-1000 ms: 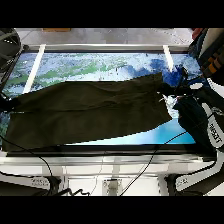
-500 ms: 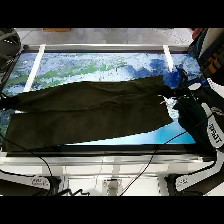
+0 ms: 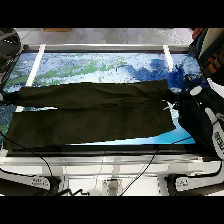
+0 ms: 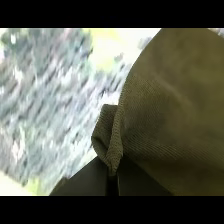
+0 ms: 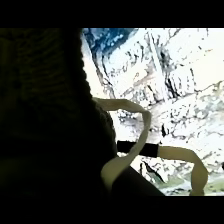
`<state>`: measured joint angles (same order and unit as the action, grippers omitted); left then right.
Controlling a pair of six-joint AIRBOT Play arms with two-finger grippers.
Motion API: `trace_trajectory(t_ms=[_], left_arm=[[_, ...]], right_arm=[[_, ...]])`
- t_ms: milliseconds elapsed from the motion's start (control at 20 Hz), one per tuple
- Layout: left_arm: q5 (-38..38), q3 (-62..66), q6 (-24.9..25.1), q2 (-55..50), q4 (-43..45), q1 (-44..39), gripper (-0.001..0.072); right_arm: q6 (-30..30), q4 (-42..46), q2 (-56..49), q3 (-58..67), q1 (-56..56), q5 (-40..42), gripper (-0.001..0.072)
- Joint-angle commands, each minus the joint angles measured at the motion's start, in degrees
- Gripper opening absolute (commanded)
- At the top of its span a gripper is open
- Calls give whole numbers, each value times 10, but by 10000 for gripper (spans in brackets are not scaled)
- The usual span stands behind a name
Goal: Fold the clothes and pants, and hang the long-sleeved shirts on hangers.
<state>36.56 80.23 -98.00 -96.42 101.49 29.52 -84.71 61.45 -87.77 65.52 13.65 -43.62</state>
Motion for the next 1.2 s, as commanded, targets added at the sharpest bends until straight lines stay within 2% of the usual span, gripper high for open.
trace_trajectory(t_ms=[0,200,650,700,750,800,850,900,1050,1150], left_arm=[[83,-1,-1,-16,4,7,18],[75,0,-1,-27,0,-2,18],[-18,0,-2,-21,0,-19,32],[-19,0,-2,-17,1,-19,66],[-18,0,-2,-12,0,-19,262],[-13,0,-2,-7,0,-19,573],[-4,0,-2,-1,1,-19,700],[11,0,-2,8,1,-19,708],[59,0,-2,50,11,-16,705],[97,0,-3,93,20,-13,668]], right_arm=[[-12,18,71,-92,2,4,38],[-13,18,128,-175,2,18,39],[-13,13,131,-181,2,114,39],[-13,13,131,-181,2,126,39],[-13,13,131,-181,2,138,39],[-12,14,131,-181,2,151,128],[-12,13,131,-181,2,160,551],[-12,14,131,-180,2,164,702],[-12,19,131,-147,3,137,697],[-12,34,131,-100,3,77,686]])
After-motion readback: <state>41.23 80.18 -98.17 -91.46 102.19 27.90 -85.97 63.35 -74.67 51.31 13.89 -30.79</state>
